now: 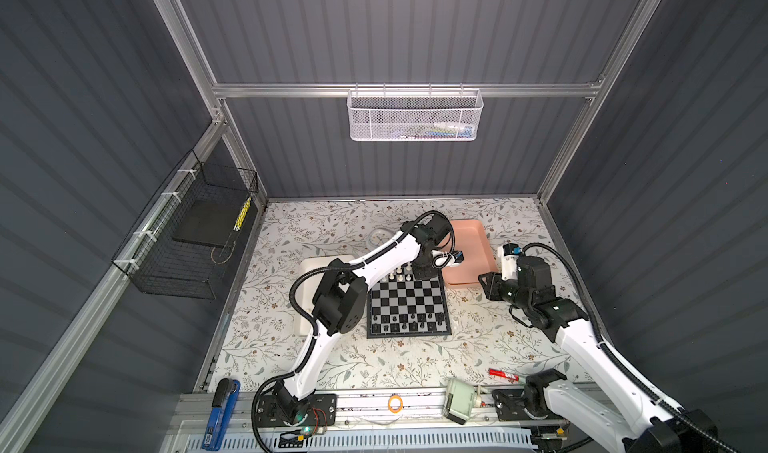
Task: Set up the chess pieces on the board
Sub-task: 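Lower the white pawn onto the far-row square beside placed pawns, open left gripper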
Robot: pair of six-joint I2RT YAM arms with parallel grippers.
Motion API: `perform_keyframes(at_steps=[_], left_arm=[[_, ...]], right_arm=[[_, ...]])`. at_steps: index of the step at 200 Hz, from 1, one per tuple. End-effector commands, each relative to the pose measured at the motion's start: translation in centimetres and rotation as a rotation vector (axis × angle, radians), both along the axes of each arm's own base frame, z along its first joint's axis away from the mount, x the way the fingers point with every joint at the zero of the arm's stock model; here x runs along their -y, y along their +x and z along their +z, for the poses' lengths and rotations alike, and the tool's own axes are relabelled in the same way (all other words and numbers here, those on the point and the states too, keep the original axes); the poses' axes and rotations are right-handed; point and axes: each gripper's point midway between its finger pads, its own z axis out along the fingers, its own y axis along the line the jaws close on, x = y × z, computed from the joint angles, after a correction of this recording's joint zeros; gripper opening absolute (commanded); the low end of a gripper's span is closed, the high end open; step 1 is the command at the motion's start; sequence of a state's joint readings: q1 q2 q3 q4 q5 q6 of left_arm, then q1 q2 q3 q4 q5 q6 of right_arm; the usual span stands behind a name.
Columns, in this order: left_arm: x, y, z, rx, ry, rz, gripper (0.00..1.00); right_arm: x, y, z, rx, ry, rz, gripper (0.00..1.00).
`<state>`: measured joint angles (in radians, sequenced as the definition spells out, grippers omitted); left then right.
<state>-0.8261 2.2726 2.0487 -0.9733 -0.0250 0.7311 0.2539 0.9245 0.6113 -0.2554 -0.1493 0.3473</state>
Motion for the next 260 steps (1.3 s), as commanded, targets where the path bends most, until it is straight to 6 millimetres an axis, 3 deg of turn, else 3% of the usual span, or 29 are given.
perform_keyframes(at_steps=[1, 141, 260], left_arm=[[-0.4, -0.6, -1.9, -0.031, 0.050, -0.025, 0.09], [-0.4, -0.2, -3.3, -0.029, 0.074, -0.033, 0.11], [-0.1, 0.2, -3.1, -0.010, 0.061, -0.032, 0.18]], right_arm=[[0.3, -0.1, -0.6, -0.005, -0.017, -0.002, 0.29], [0.5, -0.4, -1.2, -0.019, -0.020, -0.006, 0.29], [0.5, -0.4, -1.4, -0.021, -0.021, -0.007, 0.29]])
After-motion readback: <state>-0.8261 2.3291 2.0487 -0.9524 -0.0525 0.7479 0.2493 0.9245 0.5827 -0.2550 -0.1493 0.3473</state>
